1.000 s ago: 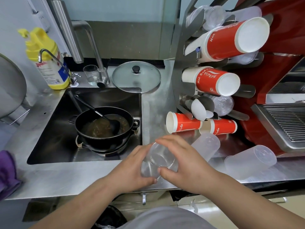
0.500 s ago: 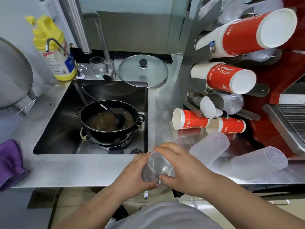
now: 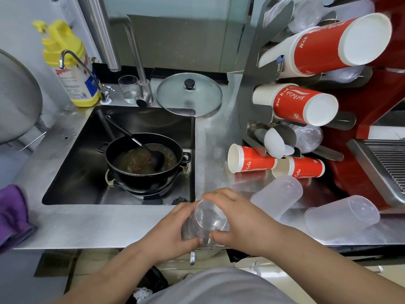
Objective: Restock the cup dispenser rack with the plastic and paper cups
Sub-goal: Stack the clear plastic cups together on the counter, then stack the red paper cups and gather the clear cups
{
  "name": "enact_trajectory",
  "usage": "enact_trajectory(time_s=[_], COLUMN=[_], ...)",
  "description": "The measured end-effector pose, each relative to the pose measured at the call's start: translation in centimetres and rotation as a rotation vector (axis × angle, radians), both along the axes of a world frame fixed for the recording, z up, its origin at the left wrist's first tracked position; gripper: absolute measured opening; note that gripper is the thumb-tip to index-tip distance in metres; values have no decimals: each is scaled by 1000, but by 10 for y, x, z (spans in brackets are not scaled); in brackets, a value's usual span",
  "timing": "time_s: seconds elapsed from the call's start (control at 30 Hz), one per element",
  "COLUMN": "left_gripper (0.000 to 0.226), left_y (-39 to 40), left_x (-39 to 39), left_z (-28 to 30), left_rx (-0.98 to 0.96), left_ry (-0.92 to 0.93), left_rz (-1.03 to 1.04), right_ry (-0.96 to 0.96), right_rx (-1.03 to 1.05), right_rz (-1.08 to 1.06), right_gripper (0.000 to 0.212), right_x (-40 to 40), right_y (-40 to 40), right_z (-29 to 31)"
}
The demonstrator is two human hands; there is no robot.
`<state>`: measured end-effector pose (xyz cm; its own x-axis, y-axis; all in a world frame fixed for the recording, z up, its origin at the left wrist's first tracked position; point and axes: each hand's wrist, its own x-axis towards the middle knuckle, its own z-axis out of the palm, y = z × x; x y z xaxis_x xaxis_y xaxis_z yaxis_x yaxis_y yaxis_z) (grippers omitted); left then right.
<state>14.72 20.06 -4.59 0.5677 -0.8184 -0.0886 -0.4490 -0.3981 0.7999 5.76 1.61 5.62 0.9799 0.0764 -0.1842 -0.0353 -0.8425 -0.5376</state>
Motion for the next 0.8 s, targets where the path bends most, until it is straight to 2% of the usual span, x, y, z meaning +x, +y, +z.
enact_trajectory(time_s=[0.23,0.37,0.47,0.6,0.67,0.8], left_gripper=[90,80,76,82,86,100], left_y=[7,21,22,-17,-49,-110], left_x=[2,17,46,95,114,126], left_z=[-2,2,22,63,81,95], left_rx=[24,81,178,213,238,336], left_ry=[-10,-74,-148,-279,-322,-374], left_rz=[11,-1,-22,-61,-117,-232], right_ry=[19,73,34,-13,64,193], right_rx=[8,42,34,-221,-364,-500], right_rz=[-23,-13,-49,-107,-173,-228], right_gripper=[76,86,75,55,47,42], right_x=[0,-2,5,32,48,72], right_y=[-1,-4,-21,-52,-65,-77], right_z=[3,12,26,47,49,34])
